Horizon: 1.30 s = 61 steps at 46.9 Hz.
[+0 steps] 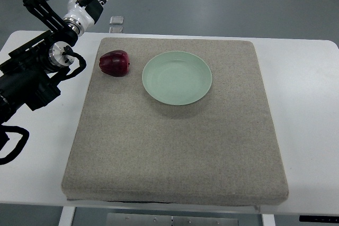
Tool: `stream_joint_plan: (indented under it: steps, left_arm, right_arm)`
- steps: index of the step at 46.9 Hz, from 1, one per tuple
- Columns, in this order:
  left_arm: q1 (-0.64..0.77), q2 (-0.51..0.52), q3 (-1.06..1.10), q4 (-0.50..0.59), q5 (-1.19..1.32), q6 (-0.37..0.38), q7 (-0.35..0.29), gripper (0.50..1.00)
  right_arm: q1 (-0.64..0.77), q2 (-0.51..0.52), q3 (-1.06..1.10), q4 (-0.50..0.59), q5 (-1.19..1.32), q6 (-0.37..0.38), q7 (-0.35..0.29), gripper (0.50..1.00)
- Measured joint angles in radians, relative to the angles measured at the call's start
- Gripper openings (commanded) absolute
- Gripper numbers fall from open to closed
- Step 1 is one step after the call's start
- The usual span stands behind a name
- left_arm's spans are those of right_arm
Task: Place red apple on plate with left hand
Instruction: 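Swing the left hand over and down onto the red apple, then close the left hand fingers around the red apple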
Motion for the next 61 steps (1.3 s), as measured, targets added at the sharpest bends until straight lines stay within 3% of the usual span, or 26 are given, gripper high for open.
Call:
stream_joint_plan:
  steps: [21, 43, 61]
  left_arm:
    - [-0.055, 0.169, 0.258, -0.19, 0.277, 0.007, 0.009, 0.992]
    - [-0.107, 0.236, 0.319, -0.195, 0.832, -0.008, 0.012, 0.992]
    - [-0.146, 0.247, 0.52, -0.251, 1.041, -0.032, 0.011, 0.99]
  right_arm:
    - [0.0, 0.0, 0.0, 0.0, 0.0, 0.0, 0.0, 0.932]
    - [0.0, 0.0, 0.0, 0.0, 0.0, 0.0, 0.0, 0.93]
    - [0.0, 0.0, 0.0, 0.0, 0.0, 0.0, 0.0, 0.932]
